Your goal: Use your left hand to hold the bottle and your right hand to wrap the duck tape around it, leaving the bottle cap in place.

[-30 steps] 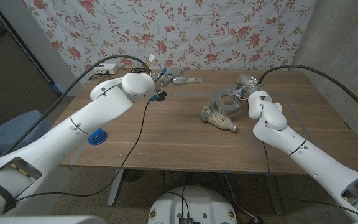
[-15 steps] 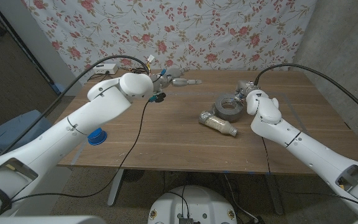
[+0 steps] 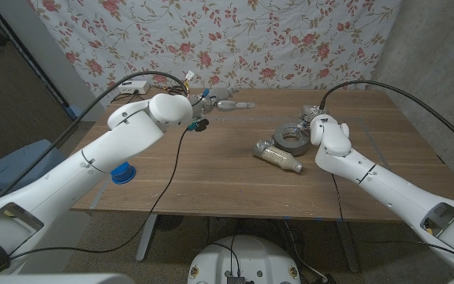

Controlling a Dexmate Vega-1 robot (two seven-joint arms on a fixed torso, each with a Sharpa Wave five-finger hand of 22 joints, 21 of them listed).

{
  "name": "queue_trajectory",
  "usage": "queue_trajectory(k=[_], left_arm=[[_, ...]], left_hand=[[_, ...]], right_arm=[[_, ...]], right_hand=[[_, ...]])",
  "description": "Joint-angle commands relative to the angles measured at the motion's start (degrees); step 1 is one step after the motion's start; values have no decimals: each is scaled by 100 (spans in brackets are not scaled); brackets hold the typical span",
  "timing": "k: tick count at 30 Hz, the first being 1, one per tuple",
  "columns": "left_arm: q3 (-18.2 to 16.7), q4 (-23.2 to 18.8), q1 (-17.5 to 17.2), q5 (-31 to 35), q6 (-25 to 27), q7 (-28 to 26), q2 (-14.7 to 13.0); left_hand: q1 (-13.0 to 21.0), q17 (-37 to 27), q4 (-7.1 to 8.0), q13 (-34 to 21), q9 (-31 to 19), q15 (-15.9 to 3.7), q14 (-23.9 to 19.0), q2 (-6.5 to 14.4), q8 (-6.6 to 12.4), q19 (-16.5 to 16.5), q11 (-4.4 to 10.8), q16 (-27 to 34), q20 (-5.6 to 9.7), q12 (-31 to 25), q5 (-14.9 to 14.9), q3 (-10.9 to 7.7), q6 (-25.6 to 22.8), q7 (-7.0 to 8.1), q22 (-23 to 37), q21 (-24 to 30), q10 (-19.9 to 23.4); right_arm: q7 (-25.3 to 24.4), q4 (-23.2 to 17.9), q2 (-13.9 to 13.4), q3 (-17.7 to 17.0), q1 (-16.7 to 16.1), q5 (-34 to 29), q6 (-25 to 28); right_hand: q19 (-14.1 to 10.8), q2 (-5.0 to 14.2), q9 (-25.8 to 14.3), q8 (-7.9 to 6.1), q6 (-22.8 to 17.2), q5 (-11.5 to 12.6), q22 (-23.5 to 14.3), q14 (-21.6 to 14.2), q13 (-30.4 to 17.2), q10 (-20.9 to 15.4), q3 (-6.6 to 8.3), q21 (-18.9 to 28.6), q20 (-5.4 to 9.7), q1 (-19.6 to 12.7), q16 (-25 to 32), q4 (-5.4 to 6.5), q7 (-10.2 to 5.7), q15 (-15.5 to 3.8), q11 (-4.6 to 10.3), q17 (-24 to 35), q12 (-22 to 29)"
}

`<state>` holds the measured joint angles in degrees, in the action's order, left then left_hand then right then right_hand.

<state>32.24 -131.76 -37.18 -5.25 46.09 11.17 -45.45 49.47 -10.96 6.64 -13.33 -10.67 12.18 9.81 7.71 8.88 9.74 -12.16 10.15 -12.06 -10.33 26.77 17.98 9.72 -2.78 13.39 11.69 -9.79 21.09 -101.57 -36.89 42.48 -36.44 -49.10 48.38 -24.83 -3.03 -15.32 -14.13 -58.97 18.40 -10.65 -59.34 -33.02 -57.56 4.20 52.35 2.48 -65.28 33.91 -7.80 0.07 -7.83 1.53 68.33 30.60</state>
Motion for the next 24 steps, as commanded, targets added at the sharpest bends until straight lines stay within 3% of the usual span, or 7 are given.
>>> queue_trajectory(k=[1,6,14,17,19,23,24], left_arm=[[-72,-56,-77,-48,-59,0,-98],[-102,-73,-103,-54,-98,9,-143],[-143,-64,-134,-68,-170,12,-170],[-155,-48,-137,-80,-197,28,-175],[-159,-41,-138,-80,-210,30,-178],[-158,-21,-127,-81,-233,54,-186],[-158,-16,-125,-81,-238,58,-187]], left_hand=[[-26,-8,-6,-2,-17,24,3011,10,-11,2916,-24,7,-21,-33,45,29,3266,-28,12,32,-3089],[-17,-7,-9,-1,-19,25,3010,14,-10,2916,-24,7,-21,-34,53,28,3265,-40,12,33,-3088],[-3,-6,-10,0,-21,24,3009,31,-9,2910,-24,8,-22,-36,56,19,3264,-58,9,36,-3087],[14,-6,-17,1,-22,25,3003,20,-9,2915,-25,10,-21,-39,67,25,3264,-62,4,35,-3083],[16,-5,-15,2,-22,25,3006,20,-9,2910,-25,8,-21,-37,71,27,3264,-65,5,38,-3085],[18,-6,-10,2,-22,25,3007,34,-9,2884,-25,9,-22,-38,72,21,3264,-66,8,53,-3085],[19,-6,-10,1,-22,25,3002,27,-9,2920,-25,10,-21,-40,71,24,3264,-65,3,35,-3081]], right_arm=[[88,29,31,182,79,-293,140],[239,-23,7,221,144,-418,210],[433,-133,-63,105,182,-370,222],[771,-94,-71,259,338,-533,357],[775,-122,-71,224,326,-501,337],[981,-147,-88,300,409,-582,367],[1118,-135,-89,351,469,-627,399]], right_hand=[[1,1023,-2,27,-445,0,28,338,186,-90,131,11,269,-906,-356,185,-550,-514,314,-317,-237],[67,1017,38,51,-203,47,52,821,492,706,194,-70,134,-902,-1213,144,-593,-527,373,-1084,-852],[105,1043,106,139,96,37,57,1098,683,1211,191,-152,109,-662,-1691,258,-607,-500,419,-1497,-1272],[358,856,167,400,1010,10,38,1510,707,1837,-89,-300,184,-166,-1934,495,-498,-486,438,-1629,-1619],[427,688,192,429,1547,-7,30,1813,673,2238,-333,-370,179,161,-2066,651,-530,-464,402,-1696,-1782],[541,453,239,422,2353,19,23,2177,710,2584,-692,-490,156,568,-2236,864,-651,-454,389,-1892,-1927],[566,395,270,436,2751,58,15,2418,745,2742,-806,-529,128,639,-2319,911,-691,-455,379,-2058,-1974]])
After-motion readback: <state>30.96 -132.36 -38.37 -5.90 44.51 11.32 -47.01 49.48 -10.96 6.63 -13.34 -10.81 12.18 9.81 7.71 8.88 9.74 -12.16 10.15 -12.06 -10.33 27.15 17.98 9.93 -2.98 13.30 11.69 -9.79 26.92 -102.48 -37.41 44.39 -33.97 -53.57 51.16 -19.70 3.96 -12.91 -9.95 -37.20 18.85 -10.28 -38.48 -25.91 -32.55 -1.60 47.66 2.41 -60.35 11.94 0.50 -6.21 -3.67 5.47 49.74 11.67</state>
